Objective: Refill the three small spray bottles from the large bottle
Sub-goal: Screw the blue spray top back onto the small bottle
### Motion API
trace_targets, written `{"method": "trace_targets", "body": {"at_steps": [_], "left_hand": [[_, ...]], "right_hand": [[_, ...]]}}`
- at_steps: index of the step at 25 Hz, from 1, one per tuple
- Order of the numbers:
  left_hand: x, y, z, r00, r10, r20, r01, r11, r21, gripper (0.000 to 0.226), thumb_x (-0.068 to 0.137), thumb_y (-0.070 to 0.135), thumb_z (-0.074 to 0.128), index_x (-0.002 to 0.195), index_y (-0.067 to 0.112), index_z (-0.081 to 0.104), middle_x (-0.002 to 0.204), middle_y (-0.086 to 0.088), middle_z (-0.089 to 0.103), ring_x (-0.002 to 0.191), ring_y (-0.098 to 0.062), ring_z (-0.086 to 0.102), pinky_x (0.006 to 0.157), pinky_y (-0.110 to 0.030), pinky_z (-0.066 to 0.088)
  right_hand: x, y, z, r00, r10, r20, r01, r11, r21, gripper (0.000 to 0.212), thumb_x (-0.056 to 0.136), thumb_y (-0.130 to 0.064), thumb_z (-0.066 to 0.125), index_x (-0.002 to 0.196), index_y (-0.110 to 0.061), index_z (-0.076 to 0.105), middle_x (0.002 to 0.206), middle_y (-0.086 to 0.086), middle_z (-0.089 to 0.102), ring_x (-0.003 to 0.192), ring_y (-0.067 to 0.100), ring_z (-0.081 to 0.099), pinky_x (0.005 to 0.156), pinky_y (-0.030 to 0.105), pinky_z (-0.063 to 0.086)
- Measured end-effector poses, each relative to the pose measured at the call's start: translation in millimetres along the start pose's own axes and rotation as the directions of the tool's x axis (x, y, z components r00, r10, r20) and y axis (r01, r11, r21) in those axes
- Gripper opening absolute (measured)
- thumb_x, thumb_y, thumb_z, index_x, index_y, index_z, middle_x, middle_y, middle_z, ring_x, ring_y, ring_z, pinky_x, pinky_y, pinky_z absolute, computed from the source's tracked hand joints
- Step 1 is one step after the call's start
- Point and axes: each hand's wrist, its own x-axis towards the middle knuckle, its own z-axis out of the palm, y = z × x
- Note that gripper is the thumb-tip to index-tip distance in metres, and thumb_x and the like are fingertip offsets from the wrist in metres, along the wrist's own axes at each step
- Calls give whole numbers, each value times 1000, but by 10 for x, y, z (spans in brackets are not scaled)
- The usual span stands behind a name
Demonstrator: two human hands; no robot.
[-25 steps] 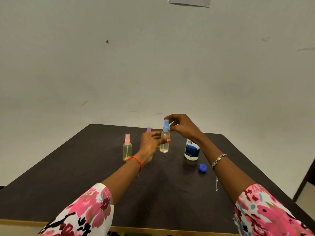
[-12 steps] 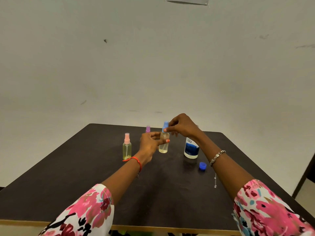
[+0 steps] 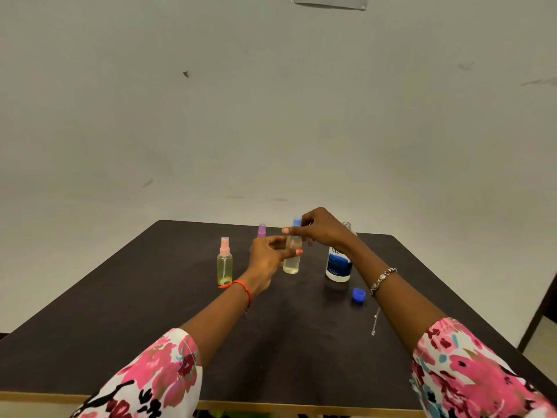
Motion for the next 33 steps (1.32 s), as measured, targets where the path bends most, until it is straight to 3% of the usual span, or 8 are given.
{"method": "trace_targets", "body": {"at_steps": [3, 8, 10, 13, 18, 23, 28, 33], "left_hand": [[-1, -9, -7, 1000, 7, 2, -7, 1000, -2, 44, 70, 4, 75, 112, 3, 62, 110, -13, 67, 105, -26, 63, 88, -39, 53], [-6, -29, 4, 1000, 19, 5, -19, 1000, -6, 39, 71, 3, 74, 108, 4, 63, 108, -11, 67, 100, -21, 62, 87, -36, 52], [-2, -19, 11, 1000, 20, 12, -20, 1000, -16, 37, 70, 4, 75, 105, 5, 64, 106, -10, 67, 101, -23, 63, 84, -35, 53], [16, 0, 7, 1000, 17, 4, -17, 1000, -5, 45, 69, 5, 76, 111, 4, 62, 110, -12, 67, 104, -25, 63, 89, -39, 53], [31, -4, 8, 999, 34, -9, -34, 999, -11, 45, 67, 3, 77, 110, 5, 64, 109, -13, 68, 105, -26, 63, 94, -45, 51], [35, 5, -18, 999, 29, -24, -29, 1000, 0, 46, 69, 4, 76, 113, 4, 62, 111, -13, 67, 106, -25, 62, 94, -42, 50], [30, -25, -16, 997, 56, -47, -56, 998, 9, 48, 67, 3, 77, 113, 2, 62, 112, -15, 67, 104, -24, 63, 89, -35, 51], [50, -85, 26, 994, 67, -85, -71, 997, -43, 46, 67, 2, 77, 111, 1, 64, 109, -15, 68, 95, -18, 63, 80, -26, 49]], "right_hand": [[5, 14, -41, 1000, -11, 26, 8, 994, 108, 20, 78, -16, 69, 91, -1, 68, 100, 17, 69, 77, 17, 59, 60, 21, 45], [-6, 45, 22, 997, 33, -74, -34, 999, -12, 38, 72, -37, 73, 70, -1, 63, 67, 13, 62, 53, 13, 54, 53, 19, 42], [-13, 58, 39, 999, 41, -25, -39, 998, 52, 40, 78, -38, 68, 84, 1, 64, 78, 10, 63, 62, 13, 56, 59, 22, 44], [-44, 57, -19, 1000, -4, 26, -1, 984, 180, 20, 80, -15, 66, 97, -4, 66, 95, 8, 65, 77, 12, 58, 64, 22, 45], [-22, 74, 77, 988, 41, -146, -33, 998, 58, 36, 68, -32, 78, 67, -3, 58, 65, 9, 55, 57, 16, 48, 55, 24, 38], [-18, 51, 22, 1000, -3, -10, 4, 988, 156, 25, 78, -18, 70, 97, -2, 67, 99, 16, 67, 79, 18, 58, 62, 23, 46], [-40, 34, 43, 995, 29, -99, -20, 995, 98, 19, 69, -19, 77, 73, -2, 69, 65, 9, 61, 57, 11, 51, 55, 19, 41], [-13, 86, 159, 975, -16, -220, 25, 999, 39, 28, 67, -22, 79, 73, 3, 71, 73, 26, 67, 61, 24, 53, 61, 33, 43]]}}
